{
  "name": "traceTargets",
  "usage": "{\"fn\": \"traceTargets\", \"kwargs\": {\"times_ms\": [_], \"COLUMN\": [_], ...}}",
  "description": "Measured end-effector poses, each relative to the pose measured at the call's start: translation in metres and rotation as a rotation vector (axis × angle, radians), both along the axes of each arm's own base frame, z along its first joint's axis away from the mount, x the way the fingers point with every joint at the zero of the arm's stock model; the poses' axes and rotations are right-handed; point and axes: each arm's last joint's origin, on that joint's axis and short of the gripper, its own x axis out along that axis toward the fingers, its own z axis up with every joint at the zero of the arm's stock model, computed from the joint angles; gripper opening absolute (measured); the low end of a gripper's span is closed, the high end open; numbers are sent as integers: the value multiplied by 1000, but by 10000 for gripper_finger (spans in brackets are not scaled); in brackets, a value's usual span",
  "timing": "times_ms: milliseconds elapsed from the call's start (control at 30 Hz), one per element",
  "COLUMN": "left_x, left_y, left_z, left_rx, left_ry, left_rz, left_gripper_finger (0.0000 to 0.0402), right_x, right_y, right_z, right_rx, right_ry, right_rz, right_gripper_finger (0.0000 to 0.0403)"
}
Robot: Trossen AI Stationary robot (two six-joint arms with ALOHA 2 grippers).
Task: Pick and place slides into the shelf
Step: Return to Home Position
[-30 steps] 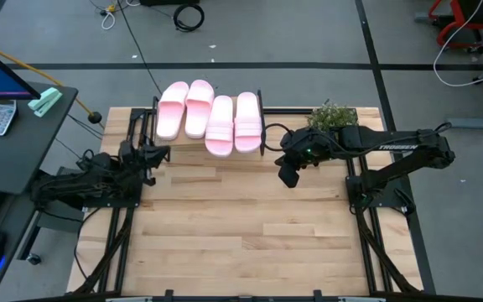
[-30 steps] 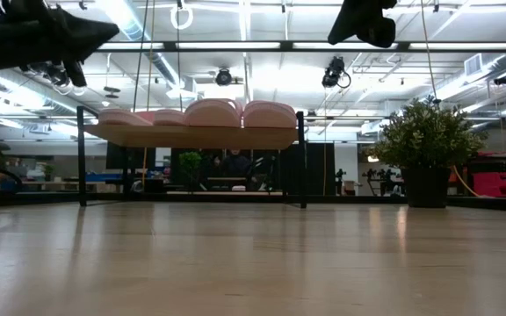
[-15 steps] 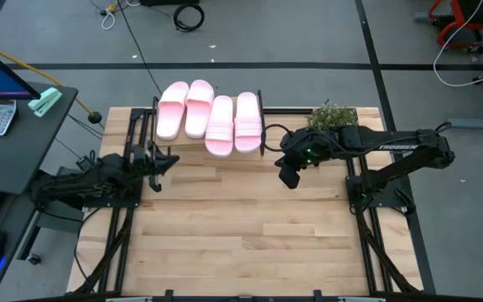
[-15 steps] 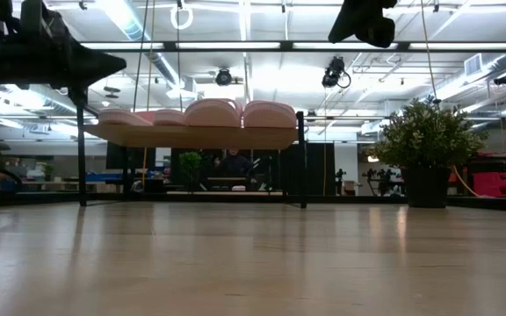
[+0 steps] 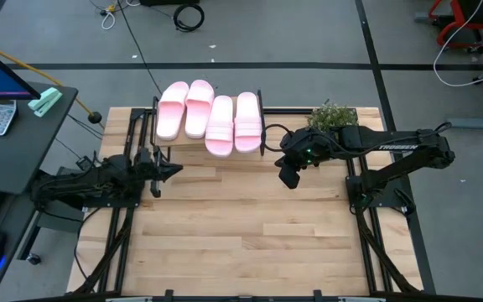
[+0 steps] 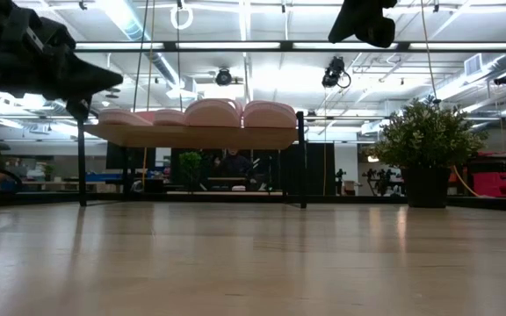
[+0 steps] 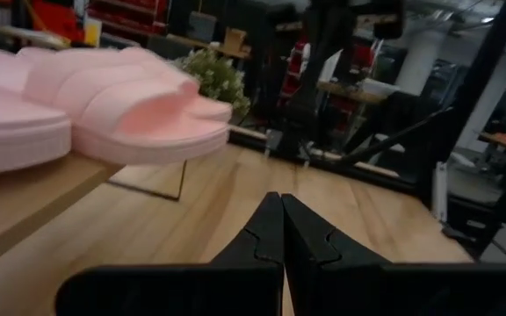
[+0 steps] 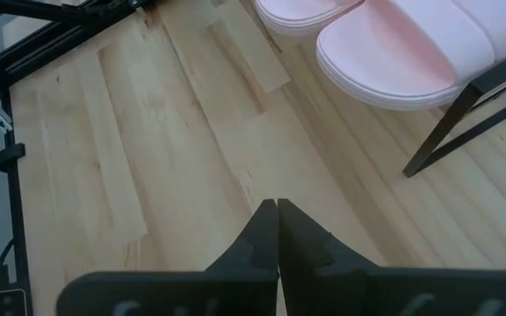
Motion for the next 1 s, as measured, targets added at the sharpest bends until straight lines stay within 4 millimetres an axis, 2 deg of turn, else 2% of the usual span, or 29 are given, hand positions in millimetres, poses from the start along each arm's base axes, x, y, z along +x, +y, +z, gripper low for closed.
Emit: {"fn": "traceTargets", "kwargs": {"times_ms": [500,767,867,1000], "left_x": [0,0,0,0], "left_y": [0,-1,-1,-1], "left_z": [-3,-4,-4,-4], "left_rx": [-34,-24,16,77], "left_ry": [21,34,41,51], "left_rz": [4,-17,-16,-16], "left_gripper_finger": [2,3,4,19], "right_x": [0,-2,-7,-27], "right_y": [0,-2,-1,-1], "right_z": [0,0,2,-4], "right_rx": [-8,-97,-120,-129], "right_ry": [1,17,18,13], "right_rz": [8,25,50,43], "right_gripper_finger": [0,0,0,0]}}
